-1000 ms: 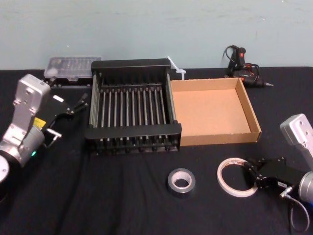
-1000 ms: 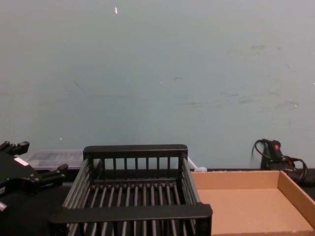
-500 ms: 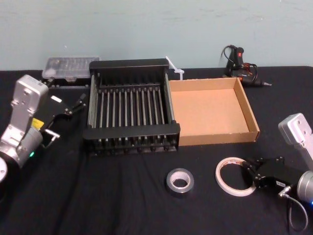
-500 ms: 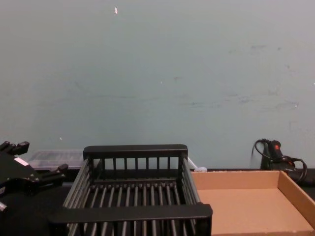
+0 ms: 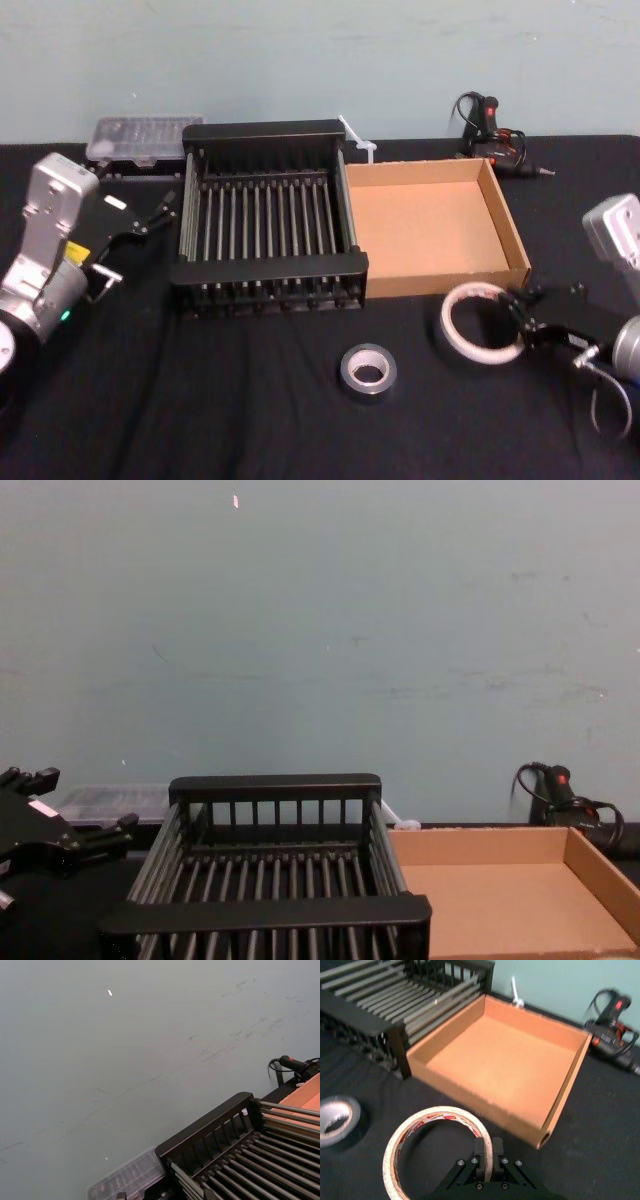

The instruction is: Pick up the white tape and place it into the black box , Pick up the silver tape and place it into the brown box.

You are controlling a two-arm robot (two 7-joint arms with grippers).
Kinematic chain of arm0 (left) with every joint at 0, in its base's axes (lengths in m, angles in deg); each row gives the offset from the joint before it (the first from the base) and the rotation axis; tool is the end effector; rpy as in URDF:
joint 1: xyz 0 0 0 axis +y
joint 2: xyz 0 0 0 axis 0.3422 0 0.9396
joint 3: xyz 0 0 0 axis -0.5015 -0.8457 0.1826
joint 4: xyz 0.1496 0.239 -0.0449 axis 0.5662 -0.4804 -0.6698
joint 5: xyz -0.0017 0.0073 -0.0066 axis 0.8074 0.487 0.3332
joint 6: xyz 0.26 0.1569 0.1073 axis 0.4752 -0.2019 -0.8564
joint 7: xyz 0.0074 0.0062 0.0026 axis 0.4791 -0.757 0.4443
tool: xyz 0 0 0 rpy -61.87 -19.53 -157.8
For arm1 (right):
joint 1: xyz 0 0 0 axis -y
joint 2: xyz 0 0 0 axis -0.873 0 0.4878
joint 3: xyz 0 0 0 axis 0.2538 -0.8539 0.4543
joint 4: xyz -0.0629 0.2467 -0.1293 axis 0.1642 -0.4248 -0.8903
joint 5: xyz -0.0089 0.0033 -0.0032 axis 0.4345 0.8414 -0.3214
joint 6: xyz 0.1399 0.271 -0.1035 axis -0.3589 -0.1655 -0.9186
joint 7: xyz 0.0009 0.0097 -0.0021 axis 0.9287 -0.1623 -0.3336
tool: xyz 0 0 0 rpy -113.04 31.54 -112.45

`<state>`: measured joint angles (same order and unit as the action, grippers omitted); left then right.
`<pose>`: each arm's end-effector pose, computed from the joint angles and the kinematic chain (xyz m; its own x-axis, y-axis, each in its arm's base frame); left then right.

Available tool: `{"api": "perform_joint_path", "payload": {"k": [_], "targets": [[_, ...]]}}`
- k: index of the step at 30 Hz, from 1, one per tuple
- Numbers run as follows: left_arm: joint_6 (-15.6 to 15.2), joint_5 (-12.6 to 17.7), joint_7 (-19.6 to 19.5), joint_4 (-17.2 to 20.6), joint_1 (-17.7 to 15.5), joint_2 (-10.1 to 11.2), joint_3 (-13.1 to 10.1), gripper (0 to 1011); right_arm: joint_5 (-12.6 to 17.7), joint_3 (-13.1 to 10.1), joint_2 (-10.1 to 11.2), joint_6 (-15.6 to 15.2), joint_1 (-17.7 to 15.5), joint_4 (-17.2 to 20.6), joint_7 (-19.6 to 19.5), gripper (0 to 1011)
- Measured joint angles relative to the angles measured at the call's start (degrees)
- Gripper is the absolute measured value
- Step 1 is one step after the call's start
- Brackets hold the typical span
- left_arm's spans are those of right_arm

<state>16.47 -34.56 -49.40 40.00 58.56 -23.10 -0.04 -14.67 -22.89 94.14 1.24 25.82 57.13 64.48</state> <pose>0.3698 0.0766 -0.3011 0.2923 0.8803 0.3736 -0.9552 0.2873 0.0705 0.3165 -0.0857 -0.2669 0.5720 -0.8158 0.0857 0.7472 0.4751 -0.4648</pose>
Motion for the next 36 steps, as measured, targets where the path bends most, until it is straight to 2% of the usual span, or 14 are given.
{"api": "perform_joint_path", "payload": {"k": [6, 19, 24, 36], "targets": [[0.0, 0.0, 0.0, 0.0, 0.0, 0.0, 0.0, 1001, -0.1, 0.6, -1.4, -0.8, 3.0, 0.0, -0.8, 95], [0.0, 0.0, 0.0, 0.0, 0.0, 0.0, 0.0, 1001, -2.3, 4.1, -6.1, -3.6, 12.1, -3.2, -2.1, 95], [0.0, 0.0, 0.0, 0.0, 0.0, 0.0, 0.0, 1001, -3.1, 6.0, -8.1, -4.4, 16.0, -5.3, -1.3, 95], [0.0, 0.0, 0.0, 0.0, 0.0, 0.0, 0.0, 1001, -3.7, 9.7, -11.6, -4.5, 22.2, -9.3, 0.8, 95]]}}
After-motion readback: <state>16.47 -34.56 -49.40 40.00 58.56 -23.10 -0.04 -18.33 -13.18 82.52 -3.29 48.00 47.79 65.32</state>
